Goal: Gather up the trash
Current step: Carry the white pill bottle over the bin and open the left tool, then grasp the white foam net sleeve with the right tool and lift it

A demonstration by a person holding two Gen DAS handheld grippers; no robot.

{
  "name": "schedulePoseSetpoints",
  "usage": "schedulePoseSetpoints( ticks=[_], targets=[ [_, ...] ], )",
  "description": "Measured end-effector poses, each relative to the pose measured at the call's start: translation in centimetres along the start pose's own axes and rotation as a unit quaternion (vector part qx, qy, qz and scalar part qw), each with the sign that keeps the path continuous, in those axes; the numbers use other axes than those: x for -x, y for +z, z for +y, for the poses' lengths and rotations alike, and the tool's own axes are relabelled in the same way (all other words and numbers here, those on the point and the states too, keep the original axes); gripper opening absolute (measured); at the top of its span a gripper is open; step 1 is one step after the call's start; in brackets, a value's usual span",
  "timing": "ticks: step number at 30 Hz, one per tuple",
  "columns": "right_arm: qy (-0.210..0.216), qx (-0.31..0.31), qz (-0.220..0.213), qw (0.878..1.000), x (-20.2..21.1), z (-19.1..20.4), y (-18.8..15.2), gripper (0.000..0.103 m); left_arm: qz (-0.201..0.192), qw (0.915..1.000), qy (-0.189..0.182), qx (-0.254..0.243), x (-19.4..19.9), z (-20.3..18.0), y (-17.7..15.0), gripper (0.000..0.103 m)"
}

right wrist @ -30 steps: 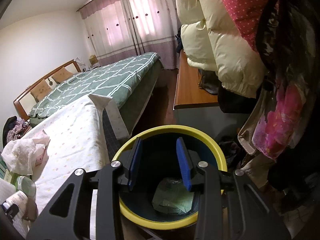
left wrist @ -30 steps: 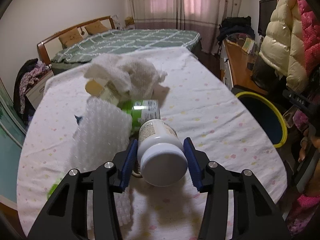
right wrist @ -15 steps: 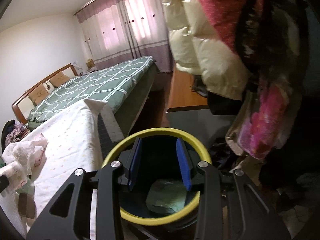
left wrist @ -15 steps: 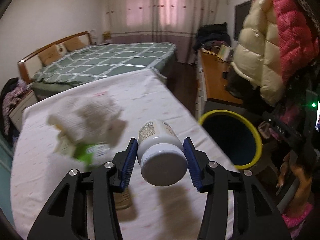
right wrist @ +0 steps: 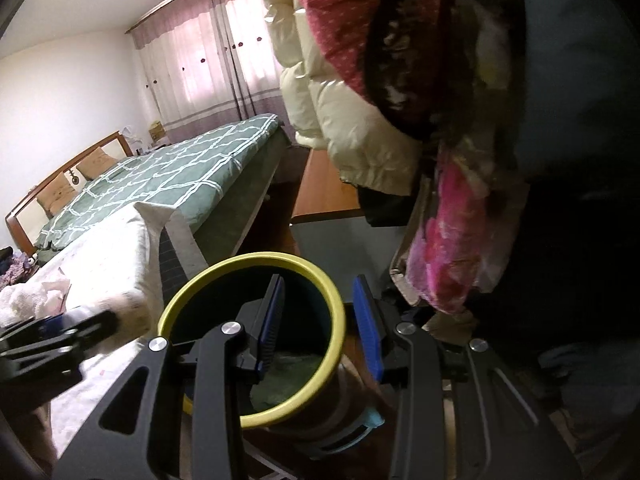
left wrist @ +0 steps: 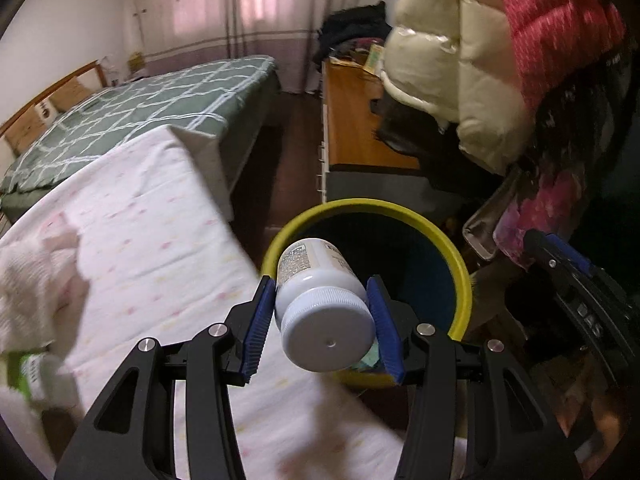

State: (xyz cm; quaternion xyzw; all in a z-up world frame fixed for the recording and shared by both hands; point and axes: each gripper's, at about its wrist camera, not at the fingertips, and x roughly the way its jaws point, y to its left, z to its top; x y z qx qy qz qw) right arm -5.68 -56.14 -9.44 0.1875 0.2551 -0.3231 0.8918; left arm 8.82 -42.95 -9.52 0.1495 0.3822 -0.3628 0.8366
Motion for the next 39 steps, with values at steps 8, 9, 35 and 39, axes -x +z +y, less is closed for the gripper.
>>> schedulePoseSetpoints(
  ticks=[8,9,35,39],
  targets=[
    [-0.01,-0.003,0.004,1.0,0.4,-0.9,-0.2,0.038,0.027,0.9996,-0.008,-0.006,-3.7,-2.1,1.1,0.049],
    [-0.01,-0.002,0.004,1.0,0.5,-0.8,-0.2,0.038,0.025,0.9997,-0.007,-0.003,-3.5,-1.9,1.1,0.053],
    [0.181,0.17,0.052,0.967,3.9,21.1,-6.1,0.046,-0.121,0.9328,0.258,0.221,25.3,23.4,-16.7,0.095],
    [0.23,0.201,0.057,0.95,6.3,26.7,-7.4,0.05,-0.132,0.9203,0.279,0.241,27.9,26.3,-19.5,0.095]
  ],
)
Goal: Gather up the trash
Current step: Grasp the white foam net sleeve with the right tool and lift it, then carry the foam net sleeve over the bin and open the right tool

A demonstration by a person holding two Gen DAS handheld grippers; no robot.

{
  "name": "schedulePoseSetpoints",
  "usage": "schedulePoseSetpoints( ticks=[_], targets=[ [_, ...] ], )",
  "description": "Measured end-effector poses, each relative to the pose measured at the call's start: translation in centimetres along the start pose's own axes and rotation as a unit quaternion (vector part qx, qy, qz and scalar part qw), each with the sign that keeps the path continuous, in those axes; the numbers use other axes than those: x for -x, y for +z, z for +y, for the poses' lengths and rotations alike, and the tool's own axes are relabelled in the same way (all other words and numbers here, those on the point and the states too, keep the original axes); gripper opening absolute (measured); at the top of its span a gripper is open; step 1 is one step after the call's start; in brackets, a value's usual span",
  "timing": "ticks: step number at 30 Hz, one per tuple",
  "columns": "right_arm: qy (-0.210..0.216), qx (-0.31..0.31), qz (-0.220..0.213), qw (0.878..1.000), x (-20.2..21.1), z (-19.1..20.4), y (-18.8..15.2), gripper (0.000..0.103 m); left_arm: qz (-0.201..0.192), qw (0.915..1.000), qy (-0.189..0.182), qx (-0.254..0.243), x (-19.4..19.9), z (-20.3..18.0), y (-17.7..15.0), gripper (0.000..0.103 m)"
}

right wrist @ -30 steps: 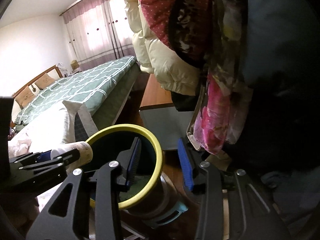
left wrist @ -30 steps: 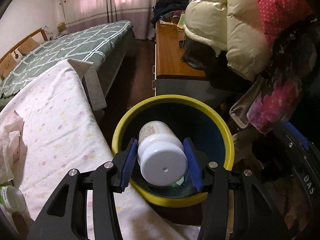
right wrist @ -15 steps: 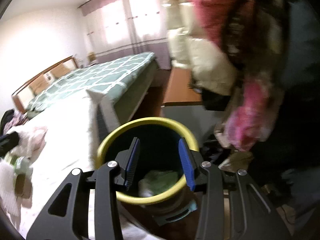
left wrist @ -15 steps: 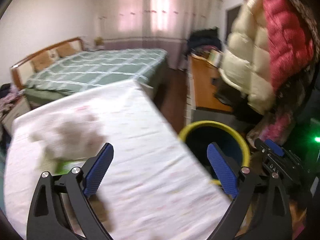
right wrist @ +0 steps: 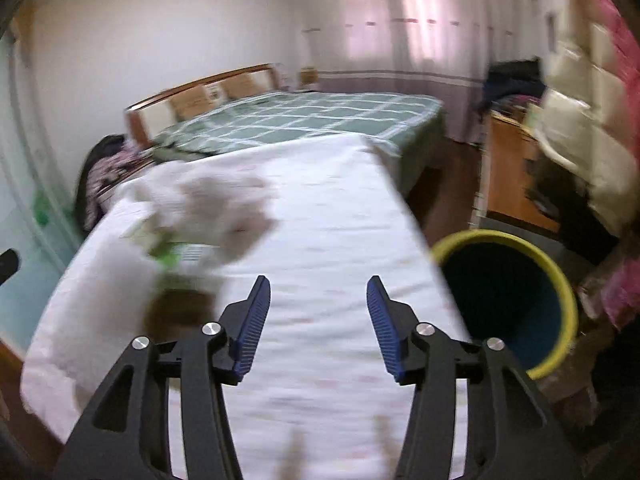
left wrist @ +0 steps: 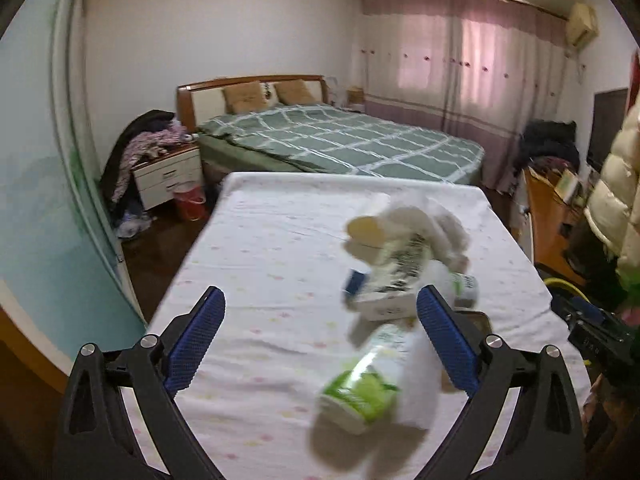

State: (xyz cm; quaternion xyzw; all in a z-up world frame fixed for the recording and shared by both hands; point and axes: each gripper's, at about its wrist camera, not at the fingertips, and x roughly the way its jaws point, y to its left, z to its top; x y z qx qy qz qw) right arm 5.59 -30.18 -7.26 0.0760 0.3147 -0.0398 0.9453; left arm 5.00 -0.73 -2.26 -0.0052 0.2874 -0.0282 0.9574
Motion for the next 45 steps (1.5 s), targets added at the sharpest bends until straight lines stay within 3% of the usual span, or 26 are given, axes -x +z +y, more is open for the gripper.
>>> schedulePoseSetpoints(
  ticks=[6,11,15,21,24,31,38,45],
  targets=[
    [0.068,0.037,0.003,0.997,0.1,8.3,0.8,0.061,-0.022,0.9995,0.012,0.02,0.9,3.9,-0.2,0.095],
    [0.082,0.052,0.017,0.995,-0.7,13.2,0.7,0.07,-0.014,0.9992,0.015,0.035,0.8,5.6,-1.2,0.095],
    [0.053,0.075,0.034,0.995,-2.4,15.8,0.3,0.071,-0.006,0.9991,0.006,0.042,0.2,6.3,-1.8,0.095],
    [0.018,0.08,0.057,0.995,-3.5,15.0,-0.7,0.071,-0.004,0.9987,0.0,0.051,0.0,7.3,-2.3,0.095],
    [0.017,0.083,0.062,0.994,-3.3,14.2,-1.2,0.06,-0.002,0.9983,-0.003,0.057,0.0,7.4,-2.5,0.095],
    [0.029,0.063,0.069,0.995,-1.8,11.8,-1.5,0.012,-0.003,0.9984,-0.004,0.057,0.1,7.1,-2.7,0.096],
    [0.077,0.032,0.049,0.995,0.6,9.7,-0.5,0.011,0.003,0.9988,-0.008,0.048,-0.2,5.9,-2.6,0.096],
    [0.07,0.02,0.012,0.997,2.4,8.2,0.5,0.011,0.005,0.9995,-0.015,0.028,-0.4,3.8,-2.5,0.096]
  ],
)
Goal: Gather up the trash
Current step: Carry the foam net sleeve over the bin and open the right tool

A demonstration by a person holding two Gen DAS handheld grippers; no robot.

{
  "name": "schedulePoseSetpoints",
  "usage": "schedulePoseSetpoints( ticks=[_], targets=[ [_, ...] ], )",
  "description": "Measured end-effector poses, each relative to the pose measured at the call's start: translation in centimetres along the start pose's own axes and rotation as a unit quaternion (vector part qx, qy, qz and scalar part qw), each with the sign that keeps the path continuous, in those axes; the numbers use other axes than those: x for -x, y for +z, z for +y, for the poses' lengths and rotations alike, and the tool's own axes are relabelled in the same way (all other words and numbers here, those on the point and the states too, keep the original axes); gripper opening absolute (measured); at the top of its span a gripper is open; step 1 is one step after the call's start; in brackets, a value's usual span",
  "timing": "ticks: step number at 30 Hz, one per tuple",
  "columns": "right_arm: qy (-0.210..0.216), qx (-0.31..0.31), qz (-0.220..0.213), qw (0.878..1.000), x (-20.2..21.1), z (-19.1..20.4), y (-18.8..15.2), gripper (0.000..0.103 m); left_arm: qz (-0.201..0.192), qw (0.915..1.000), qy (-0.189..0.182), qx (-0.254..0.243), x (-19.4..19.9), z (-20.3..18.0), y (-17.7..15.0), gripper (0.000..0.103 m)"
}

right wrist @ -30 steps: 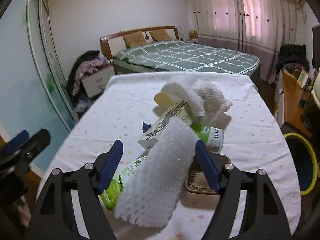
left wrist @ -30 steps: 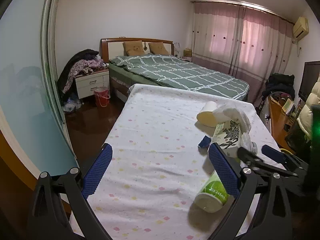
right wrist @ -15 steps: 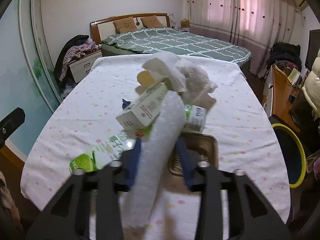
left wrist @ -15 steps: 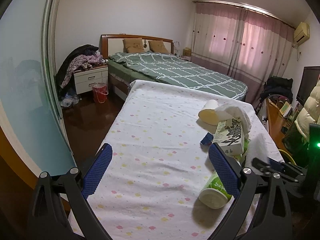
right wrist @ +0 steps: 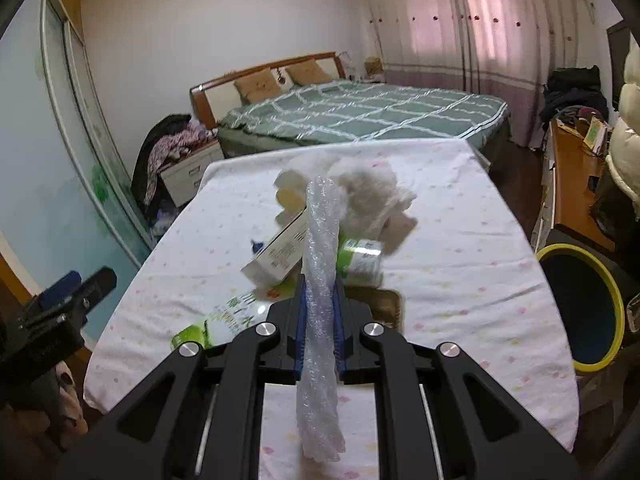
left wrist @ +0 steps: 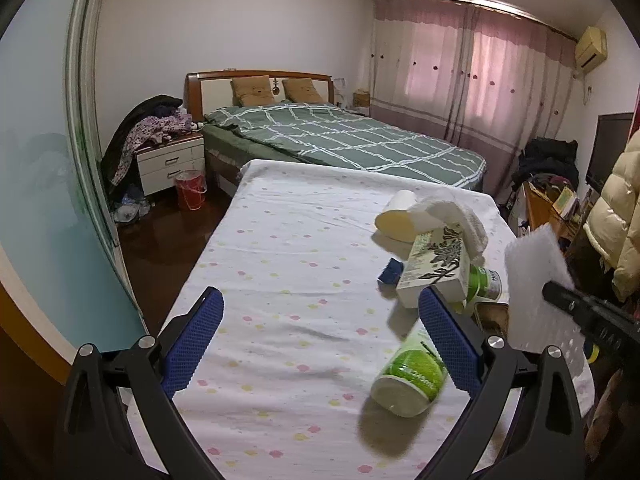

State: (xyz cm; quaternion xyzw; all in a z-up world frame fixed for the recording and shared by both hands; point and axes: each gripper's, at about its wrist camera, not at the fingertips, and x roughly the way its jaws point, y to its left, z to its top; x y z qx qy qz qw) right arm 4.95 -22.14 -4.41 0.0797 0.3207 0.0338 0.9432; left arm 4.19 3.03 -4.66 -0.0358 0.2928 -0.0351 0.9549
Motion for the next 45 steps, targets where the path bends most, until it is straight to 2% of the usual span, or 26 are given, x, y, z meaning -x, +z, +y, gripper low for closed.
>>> schedulePoseSetpoints(
  ticks=[5,11,18,24,28,30,32,34,45],
  targets=[
    [-0.032,-0.023,-0.027,0.999,1.0,-3.3,0.8,0.011,0.009,0.9999,-0.004,-0.01,-0.7,-1.3,-0.1,0.096],
    [-0.116,-0.063,-0.056,0.99,1.5,-10.2,1.8,0.011,0.024,0.9995,-0.011,-0.02,-2.0,-2.7,-0.4,0.096],
    [-0.208,-0.104,-0.049,0.971,-0.3,-18.2,2.3,0.011,0.046,0.9982,-0.019,-0.032,-3.9,-4.5,-1.2,0.096],
    [-0.255,-0.137,-0.022,0.957,-3.1,-23.2,1.8,0.012,0.062,0.9969,-0.022,-0.043,-5.5,-5.8,-1.6,0.096],
    [-0.275,-0.158,-0.002,0.949,-4.6,-25.6,1.4,0.013,0.071,0.996,-0.023,-0.048,-6.3,-6.4,-1.8,0.096],
    [-0.279,-0.167,0.006,0.946,-5.0,-26.4,1.1,0.021,0.076,0.9955,-0.024,-0.05,-6.8,-6.6,-1.9,0.097],
    [-0.284,-0.173,0.006,0.943,-5.0,-26.8,0.9,0.033,0.081,0.9951,-0.025,-0.05,-7.1,-6.8,-2.0,0.096],
    [-0.285,-0.178,0.003,0.942,-4.8,-27.0,0.8,0.038,0.084,0.9948,-0.028,-0.052,-7.3,-7.0,-2.1,0.096],
    [-0.272,-0.18,-0.006,0.945,-3.3,-26.1,0.2,0.041,0.109,0.9914,-0.041,-0.06,-9.2,-7.6,-3.3,0.096]
  ],
)
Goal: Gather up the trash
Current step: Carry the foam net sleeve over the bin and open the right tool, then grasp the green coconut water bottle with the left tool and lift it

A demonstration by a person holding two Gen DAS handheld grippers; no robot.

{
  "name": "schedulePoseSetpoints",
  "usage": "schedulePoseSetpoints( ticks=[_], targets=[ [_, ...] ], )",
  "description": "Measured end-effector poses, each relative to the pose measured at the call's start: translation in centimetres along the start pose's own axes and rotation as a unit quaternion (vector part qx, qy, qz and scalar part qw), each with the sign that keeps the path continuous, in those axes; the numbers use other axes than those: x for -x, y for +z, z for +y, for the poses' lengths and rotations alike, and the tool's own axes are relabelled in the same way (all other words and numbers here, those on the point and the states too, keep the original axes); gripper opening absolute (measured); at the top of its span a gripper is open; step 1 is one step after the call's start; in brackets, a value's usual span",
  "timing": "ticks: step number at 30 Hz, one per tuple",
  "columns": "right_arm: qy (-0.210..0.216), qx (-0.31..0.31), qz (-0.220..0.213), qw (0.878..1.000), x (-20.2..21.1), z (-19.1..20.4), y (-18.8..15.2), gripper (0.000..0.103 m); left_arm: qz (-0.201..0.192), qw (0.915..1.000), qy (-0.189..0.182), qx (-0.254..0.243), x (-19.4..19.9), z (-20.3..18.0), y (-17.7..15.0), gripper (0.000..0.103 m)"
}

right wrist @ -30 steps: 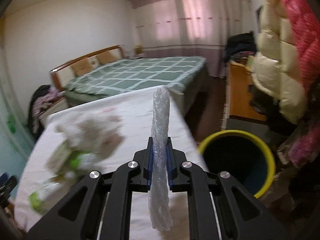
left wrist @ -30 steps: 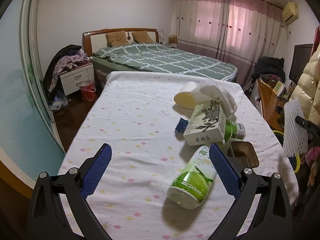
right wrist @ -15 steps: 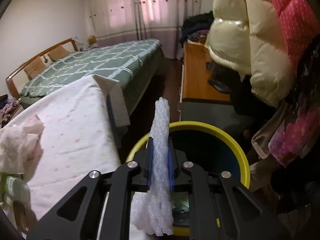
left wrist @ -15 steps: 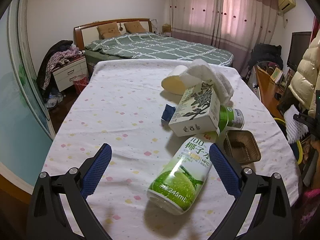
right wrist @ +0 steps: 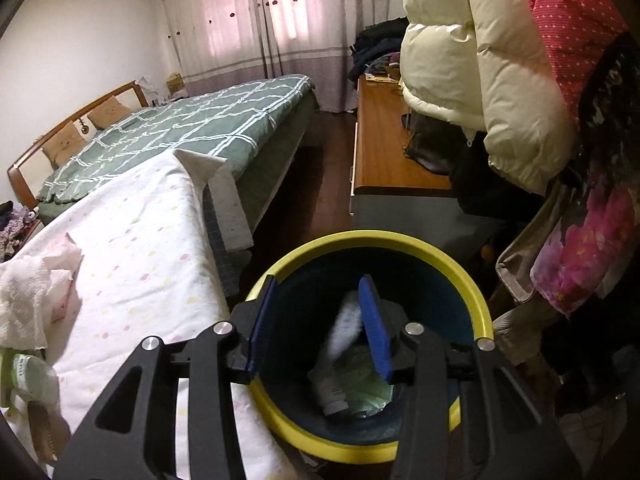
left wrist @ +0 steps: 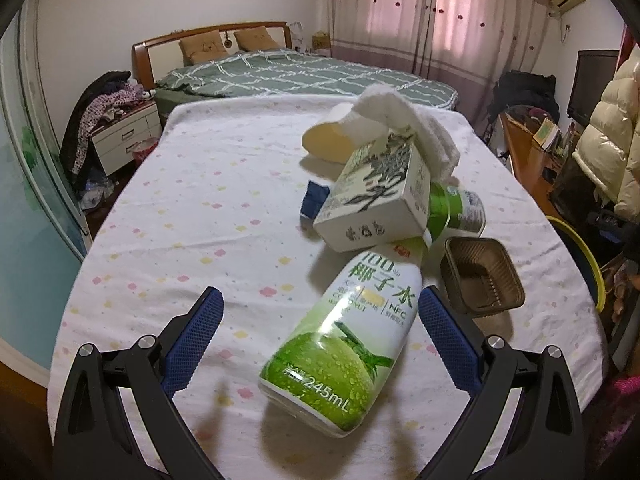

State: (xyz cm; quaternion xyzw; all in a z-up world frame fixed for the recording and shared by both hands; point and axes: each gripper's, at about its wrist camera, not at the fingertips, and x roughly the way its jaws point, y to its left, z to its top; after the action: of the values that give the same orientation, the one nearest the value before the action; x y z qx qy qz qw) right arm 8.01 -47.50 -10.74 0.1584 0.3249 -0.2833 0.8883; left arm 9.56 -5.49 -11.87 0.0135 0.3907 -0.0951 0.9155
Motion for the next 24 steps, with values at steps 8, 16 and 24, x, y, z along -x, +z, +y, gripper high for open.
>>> schedulePoseSetpoints(
  ticks=[8,16,24],
  targets=[
    [0.018,0.003,-0.001,1.0,0.7,0.8,-0.3,0.044,0.004,0.9999,-0.011,-0.006,-0.7,-0.5,-0.2,0.097],
    [0.031,0.006,-0.003,1.0,1.4,1.3,-0.4,0.044,0.012,0.9993,-0.027,-0.021,-1.1,-0.7,-0.4,0.094],
    [0.04,0.004,-0.002,0.999,1.6,1.0,-0.5,0.044,0.038,0.9957,-0.077,-0.035,-2.4,-1.3,-1.0,0.067]
  ],
)
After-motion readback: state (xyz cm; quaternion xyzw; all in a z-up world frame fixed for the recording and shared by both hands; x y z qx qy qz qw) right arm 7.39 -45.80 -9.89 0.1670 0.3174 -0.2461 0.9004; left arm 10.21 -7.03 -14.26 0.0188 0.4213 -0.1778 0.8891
